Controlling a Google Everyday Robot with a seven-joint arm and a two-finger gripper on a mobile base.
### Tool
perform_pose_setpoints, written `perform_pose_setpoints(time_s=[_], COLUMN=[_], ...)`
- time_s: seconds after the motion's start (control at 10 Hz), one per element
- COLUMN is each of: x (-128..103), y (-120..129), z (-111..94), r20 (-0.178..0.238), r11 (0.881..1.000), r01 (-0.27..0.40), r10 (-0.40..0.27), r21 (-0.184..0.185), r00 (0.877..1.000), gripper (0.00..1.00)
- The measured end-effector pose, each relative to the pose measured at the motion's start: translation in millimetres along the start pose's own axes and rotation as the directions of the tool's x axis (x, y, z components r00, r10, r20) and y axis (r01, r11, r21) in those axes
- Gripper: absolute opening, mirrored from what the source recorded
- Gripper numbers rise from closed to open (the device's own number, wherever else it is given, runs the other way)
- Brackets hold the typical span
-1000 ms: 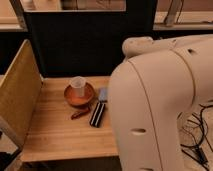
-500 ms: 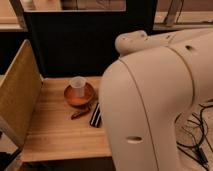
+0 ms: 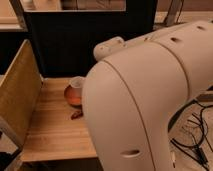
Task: Push the eraser across the table
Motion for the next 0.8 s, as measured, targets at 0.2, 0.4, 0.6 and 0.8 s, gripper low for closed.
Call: perform_pose_setpoints(time_s=[0.2,0.4,0.6,0.8], x=[3,5,6,17], y=[65,84,82,67], z=[19,24,24,28], r20=[-0.045,-0.057,-0.060,-0.086], r11=[0.993,0.988,0.989,0.991], r01=[0.101,0.126,0.126,0.113], r10=[-0.103,-0.131,-0.131,-0.119], r21=[-0.063,-0.085,-0.082,-0.073], r00=[0.994,0.990,0.990,0.989], gripper=[0.00,0.00,0.00,0.00])
